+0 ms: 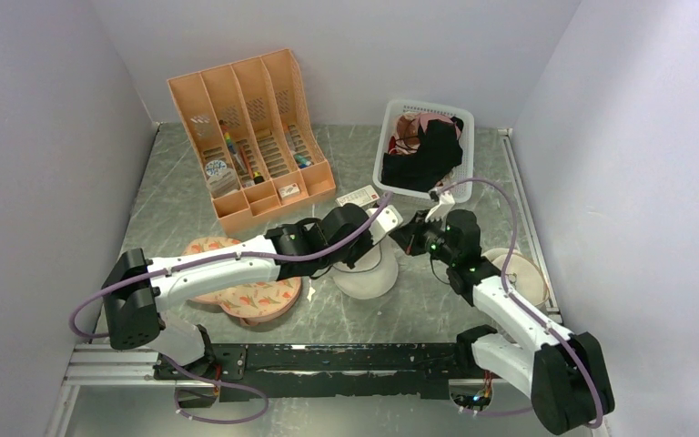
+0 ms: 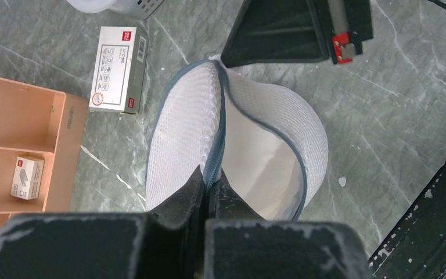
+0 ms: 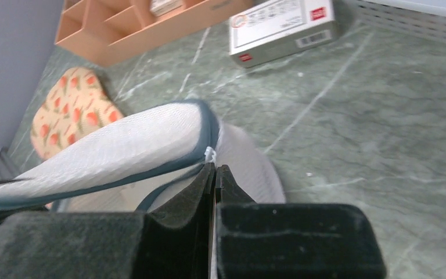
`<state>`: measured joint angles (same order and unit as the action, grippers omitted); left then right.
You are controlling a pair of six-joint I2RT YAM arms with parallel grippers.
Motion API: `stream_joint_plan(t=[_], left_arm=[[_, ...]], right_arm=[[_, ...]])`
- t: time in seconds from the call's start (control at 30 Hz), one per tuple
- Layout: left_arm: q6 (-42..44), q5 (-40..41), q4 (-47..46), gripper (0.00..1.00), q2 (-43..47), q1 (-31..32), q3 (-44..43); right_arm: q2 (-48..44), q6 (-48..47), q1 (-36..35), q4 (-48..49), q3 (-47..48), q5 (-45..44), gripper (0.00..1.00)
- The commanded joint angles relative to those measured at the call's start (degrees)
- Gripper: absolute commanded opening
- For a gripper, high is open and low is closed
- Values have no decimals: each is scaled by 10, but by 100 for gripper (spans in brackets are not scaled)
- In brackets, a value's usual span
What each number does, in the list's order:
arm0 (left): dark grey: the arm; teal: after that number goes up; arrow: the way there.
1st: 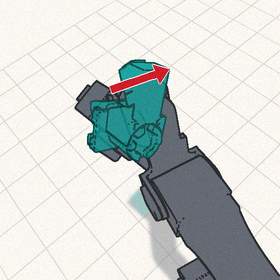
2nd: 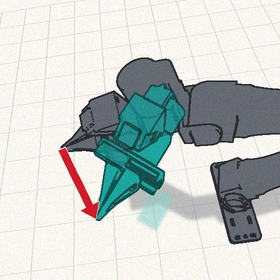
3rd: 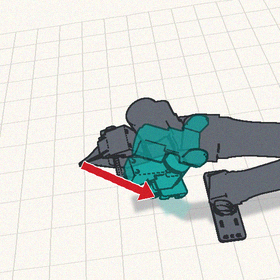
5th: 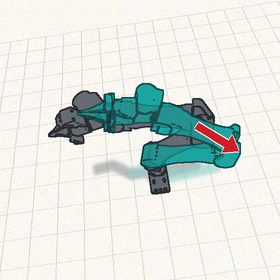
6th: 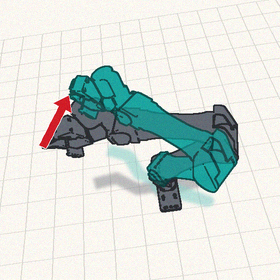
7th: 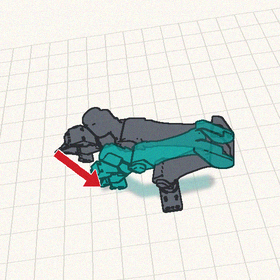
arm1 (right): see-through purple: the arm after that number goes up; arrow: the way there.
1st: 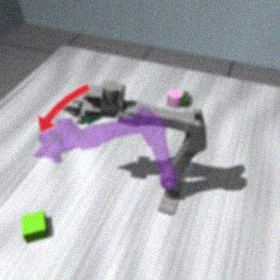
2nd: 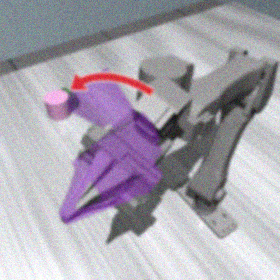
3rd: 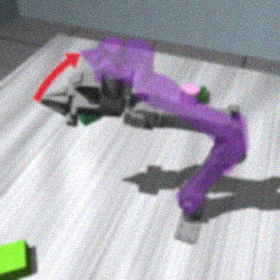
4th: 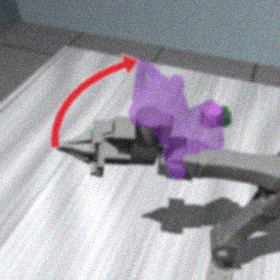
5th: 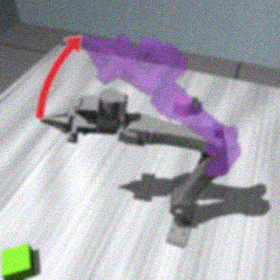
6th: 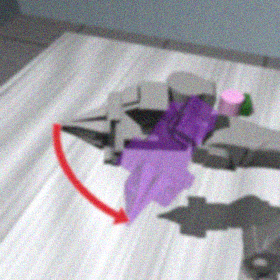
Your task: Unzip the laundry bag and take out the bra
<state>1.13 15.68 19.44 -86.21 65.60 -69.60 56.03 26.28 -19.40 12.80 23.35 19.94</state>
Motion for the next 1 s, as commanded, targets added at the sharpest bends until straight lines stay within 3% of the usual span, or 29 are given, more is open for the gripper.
stream_joint_plan(t=[0.0,0.17,0.47,0.57,0.7,0.83,0.97], left_arm=[[6,25,-31,7,23,7,4],[-2,65,-23,11,15,7,-3],[-3,74,-30,63,13,7,1],[-7,82,-20,73,1,7,-7],[-6,71,-20,72,0,7,-7],[-6,69,-22,65,2,7,-5],[1,55,-26,45,13,9,-3]], right_arm=[[26,17,42,0,13,-9,0],[8,-3,49,31,3,68,0],[-25,5,48,90,-21,231,0],[-27,12,43,90,-20,253,0],[-41,9,35,77,-21,251,0],[-45,9,21,66,-15,252,0],[-40,18,16,72,-15,247,0]])
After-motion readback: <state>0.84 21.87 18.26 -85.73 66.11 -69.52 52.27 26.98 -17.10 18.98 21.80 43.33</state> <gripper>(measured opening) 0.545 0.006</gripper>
